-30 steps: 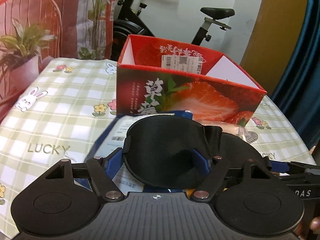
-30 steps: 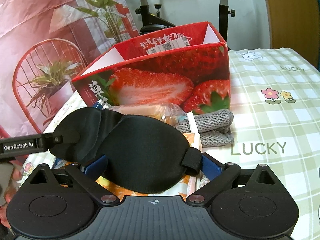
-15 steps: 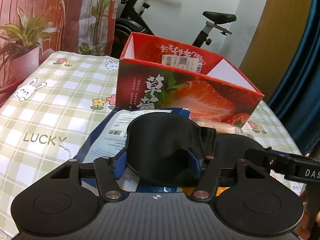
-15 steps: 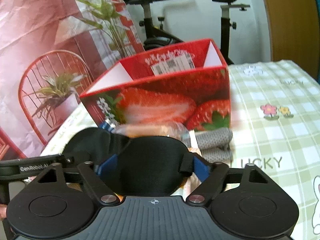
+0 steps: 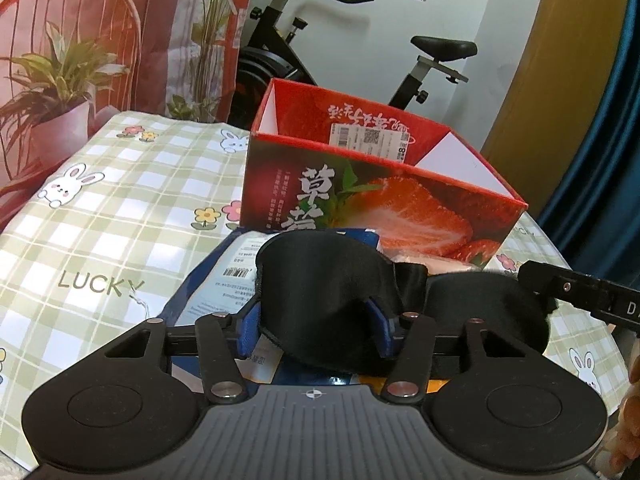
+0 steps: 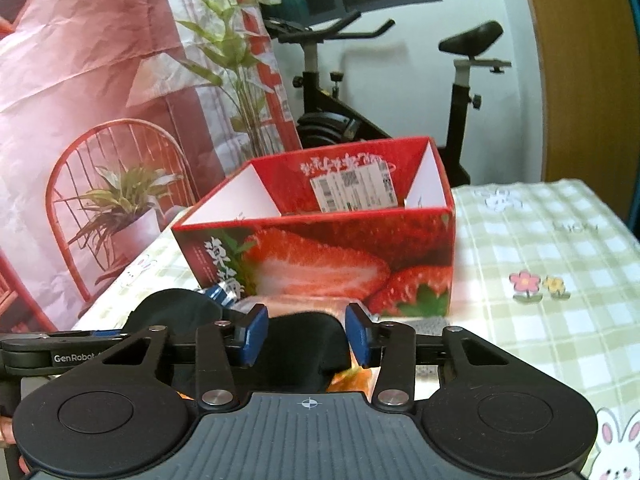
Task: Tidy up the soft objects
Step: 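Close the left gripper on the black eye mask while the right gripper closes on its strap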
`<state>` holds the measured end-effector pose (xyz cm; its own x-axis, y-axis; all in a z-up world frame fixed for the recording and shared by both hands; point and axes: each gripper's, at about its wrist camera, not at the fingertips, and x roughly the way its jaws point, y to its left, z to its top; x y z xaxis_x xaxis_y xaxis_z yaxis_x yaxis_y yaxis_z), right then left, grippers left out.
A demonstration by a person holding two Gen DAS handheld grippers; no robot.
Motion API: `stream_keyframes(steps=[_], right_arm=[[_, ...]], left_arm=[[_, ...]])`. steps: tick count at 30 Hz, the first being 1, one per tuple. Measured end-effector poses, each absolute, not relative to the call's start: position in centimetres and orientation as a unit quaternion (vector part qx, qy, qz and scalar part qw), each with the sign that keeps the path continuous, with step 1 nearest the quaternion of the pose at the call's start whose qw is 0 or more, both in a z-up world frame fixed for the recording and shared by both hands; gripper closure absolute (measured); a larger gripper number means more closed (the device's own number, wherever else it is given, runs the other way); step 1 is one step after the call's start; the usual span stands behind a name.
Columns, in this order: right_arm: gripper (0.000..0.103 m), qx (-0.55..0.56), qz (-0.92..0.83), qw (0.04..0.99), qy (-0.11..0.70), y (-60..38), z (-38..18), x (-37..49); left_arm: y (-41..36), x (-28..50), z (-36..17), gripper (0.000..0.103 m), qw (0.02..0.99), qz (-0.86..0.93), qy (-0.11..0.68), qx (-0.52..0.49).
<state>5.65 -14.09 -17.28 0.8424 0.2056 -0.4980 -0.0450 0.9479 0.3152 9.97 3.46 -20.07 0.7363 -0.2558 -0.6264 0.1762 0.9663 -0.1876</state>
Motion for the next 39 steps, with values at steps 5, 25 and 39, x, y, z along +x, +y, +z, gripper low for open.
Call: stream_keyframes(steps=[5, 25, 39], right_arm=[[0.067, 0.138, 0.08, 0.95, 0.27, -13.7, -16.7, 5.5], [0.046, 0.168, 0.039, 0.929, 0.326, -15.3, -19.8, 5.3], [0.045, 0.195, 0.064, 0.912, 0.354, -14.8, -21.7, 6.1]], left_arm=[[3.5, 9.6, -19.6, 0.054, 0.933, -0.12, 0.334, -0.054], [4.3, 9.6, -20.3, 0.057, 0.928, -0.107, 0.351, -0.067], [4.2, 10.0, -21.0, 0.054, 0.922, -0.099, 0.368, -0.064]])
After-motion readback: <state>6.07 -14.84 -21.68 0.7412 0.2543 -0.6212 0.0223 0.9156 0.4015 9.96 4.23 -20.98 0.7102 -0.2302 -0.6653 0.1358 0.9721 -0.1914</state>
